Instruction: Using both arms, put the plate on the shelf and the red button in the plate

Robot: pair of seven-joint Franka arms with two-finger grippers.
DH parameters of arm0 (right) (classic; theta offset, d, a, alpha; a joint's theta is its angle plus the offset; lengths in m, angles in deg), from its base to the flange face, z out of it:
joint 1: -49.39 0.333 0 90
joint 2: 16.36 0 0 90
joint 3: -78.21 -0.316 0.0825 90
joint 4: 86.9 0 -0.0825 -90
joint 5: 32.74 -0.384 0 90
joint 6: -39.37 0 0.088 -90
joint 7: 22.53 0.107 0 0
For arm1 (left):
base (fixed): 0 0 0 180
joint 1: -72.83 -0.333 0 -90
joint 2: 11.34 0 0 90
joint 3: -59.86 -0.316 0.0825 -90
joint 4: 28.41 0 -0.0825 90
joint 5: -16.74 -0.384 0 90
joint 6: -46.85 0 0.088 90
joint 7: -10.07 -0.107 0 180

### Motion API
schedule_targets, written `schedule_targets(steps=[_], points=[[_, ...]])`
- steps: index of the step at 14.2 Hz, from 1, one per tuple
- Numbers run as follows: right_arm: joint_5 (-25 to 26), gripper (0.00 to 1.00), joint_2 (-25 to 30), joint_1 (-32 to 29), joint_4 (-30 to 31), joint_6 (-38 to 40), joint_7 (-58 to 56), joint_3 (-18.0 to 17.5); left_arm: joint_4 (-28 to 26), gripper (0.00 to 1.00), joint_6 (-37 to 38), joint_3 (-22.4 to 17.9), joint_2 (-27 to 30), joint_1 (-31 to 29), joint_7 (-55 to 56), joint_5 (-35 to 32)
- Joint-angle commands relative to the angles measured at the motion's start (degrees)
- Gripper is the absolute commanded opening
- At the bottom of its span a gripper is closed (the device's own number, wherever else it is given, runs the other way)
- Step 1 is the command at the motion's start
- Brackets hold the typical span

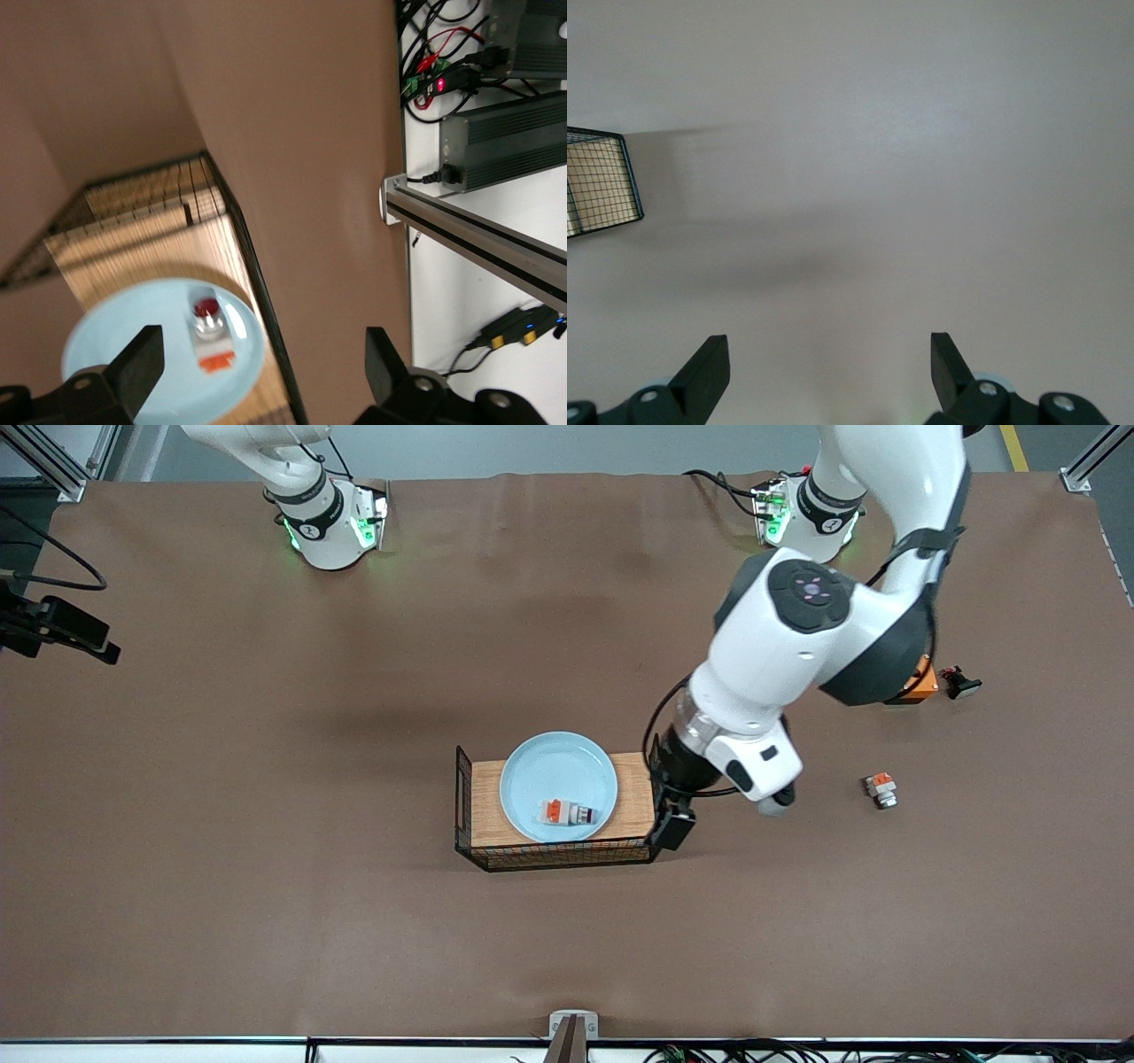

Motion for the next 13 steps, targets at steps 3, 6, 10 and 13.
schedule_targets(steps=[3, 6, 10, 13], points=[[0.53, 1.0, 4.72, -0.25, 6.15, -2.58, -2.06, 0.06, -10.47, 1.0, 7.97, 0.49, 10.64, -6.28, -26.71, 0.5], [0.53, 1.0, 5.77, 0.01, 7.38, -2.58, -4.42, 1.28, -16.36, 1.0, 8.51, 0.49, 16.09, -10.14, -34.22, 0.5], [0.44, 1.0, 6.83, 0.27, 8.7, -3.19, -5.14, 2.43, -19.72, 1.0, 10.6, 0.49, 20.76, -15.59, -54.03, 0.59], [0.26, 1.0, 7.18, 0.27, 9.32, -3.81, -5.14, 2.26, -19.8, 1.0, 19.47, 0.4, 23.48, -19.81, -70.74, 0.59]])
